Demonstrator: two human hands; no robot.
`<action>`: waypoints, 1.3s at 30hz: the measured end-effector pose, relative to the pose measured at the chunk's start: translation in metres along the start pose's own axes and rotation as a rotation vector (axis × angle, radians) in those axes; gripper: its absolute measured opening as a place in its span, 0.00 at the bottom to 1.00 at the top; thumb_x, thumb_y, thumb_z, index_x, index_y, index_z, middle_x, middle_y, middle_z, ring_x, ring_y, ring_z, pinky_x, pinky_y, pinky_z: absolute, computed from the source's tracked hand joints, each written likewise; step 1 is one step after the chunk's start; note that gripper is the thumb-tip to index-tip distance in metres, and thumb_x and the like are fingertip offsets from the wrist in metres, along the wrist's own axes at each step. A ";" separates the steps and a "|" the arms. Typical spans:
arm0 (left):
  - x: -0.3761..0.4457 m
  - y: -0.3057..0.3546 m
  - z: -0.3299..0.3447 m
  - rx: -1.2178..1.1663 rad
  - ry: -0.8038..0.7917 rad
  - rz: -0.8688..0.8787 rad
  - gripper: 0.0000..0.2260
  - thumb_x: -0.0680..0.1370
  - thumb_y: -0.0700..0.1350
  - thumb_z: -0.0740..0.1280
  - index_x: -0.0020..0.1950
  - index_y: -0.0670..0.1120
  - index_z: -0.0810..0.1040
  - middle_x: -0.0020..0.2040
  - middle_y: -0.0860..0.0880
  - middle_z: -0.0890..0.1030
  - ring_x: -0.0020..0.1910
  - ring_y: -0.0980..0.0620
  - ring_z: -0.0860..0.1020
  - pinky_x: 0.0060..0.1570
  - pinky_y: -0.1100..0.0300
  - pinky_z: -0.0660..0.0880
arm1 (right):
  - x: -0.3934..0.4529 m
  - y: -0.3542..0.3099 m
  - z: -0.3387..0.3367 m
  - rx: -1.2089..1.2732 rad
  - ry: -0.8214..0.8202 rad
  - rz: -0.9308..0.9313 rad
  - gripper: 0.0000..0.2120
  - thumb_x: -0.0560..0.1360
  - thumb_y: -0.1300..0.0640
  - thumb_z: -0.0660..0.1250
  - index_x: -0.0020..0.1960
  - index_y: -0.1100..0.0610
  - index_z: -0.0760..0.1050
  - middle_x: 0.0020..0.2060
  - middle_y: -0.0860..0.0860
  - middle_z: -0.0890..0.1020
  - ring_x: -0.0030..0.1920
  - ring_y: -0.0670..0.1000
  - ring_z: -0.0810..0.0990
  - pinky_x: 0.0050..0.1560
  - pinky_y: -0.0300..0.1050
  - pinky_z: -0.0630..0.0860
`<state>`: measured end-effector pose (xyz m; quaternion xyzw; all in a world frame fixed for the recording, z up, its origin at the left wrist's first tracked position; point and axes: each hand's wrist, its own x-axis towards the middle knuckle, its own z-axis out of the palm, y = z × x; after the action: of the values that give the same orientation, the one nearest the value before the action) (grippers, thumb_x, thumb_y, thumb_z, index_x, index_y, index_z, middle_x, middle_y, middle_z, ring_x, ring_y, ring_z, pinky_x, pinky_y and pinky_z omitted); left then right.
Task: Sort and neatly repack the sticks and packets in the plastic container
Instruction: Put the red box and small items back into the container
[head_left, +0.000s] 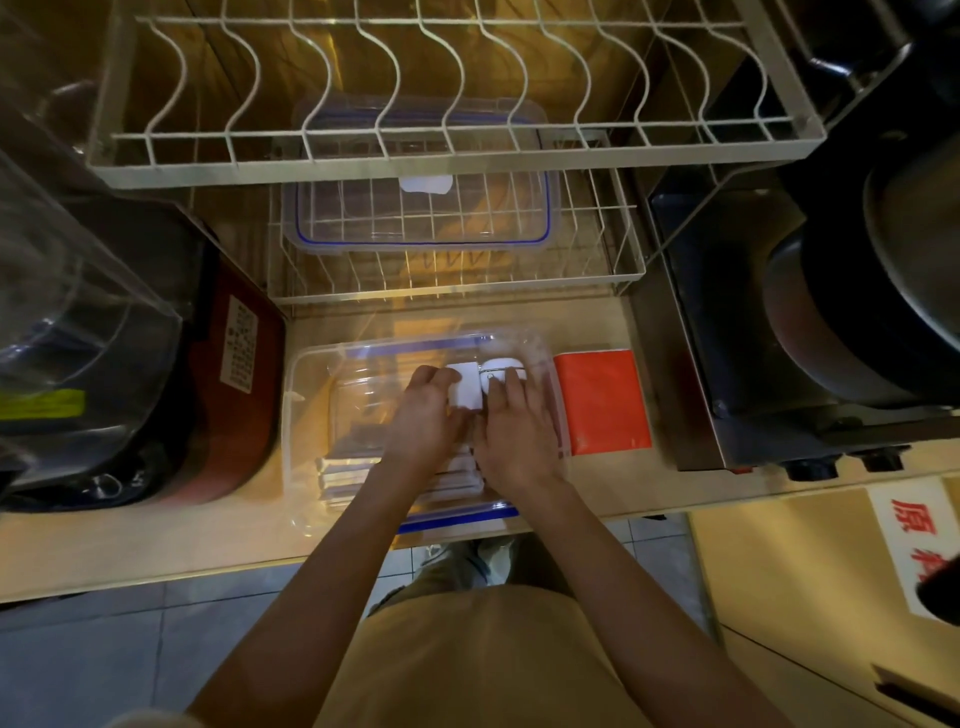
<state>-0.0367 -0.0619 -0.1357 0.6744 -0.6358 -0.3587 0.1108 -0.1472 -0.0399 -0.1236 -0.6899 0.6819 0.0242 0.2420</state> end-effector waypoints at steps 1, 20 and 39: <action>0.000 0.000 0.001 -0.003 0.006 0.002 0.19 0.74 0.39 0.67 0.65 0.41 0.71 0.65 0.41 0.71 0.57 0.41 0.76 0.57 0.53 0.74 | 0.000 0.000 0.001 -0.001 -0.004 -0.004 0.26 0.80 0.51 0.52 0.74 0.61 0.54 0.75 0.59 0.55 0.76 0.57 0.49 0.75 0.51 0.50; 0.017 0.082 -0.048 0.259 -0.190 0.047 0.14 0.75 0.50 0.64 0.53 0.41 0.79 0.54 0.42 0.80 0.54 0.42 0.77 0.49 0.52 0.73 | -0.035 0.020 -0.051 1.058 0.424 0.238 0.09 0.79 0.59 0.59 0.51 0.55 0.78 0.41 0.44 0.80 0.39 0.36 0.76 0.40 0.26 0.71; 0.080 0.160 0.026 0.651 -0.715 0.347 0.19 0.76 0.45 0.64 0.65 0.39 0.71 0.63 0.38 0.76 0.61 0.41 0.74 0.56 0.55 0.70 | -0.043 0.078 -0.050 2.092 0.228 1.128 0.11 0.78 0.57 0.55 0.39 0.58 0.68 0.33 0.55 0.71 0.33 0.52 0.70 0.39 0.44 0.68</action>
<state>-0.1824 -0.1555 -0.0852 0.3939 -0.8152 -0.3268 -0.2712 -0.2393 -0.0141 -0.0875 0.2406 0.5953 -0.5015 0.5798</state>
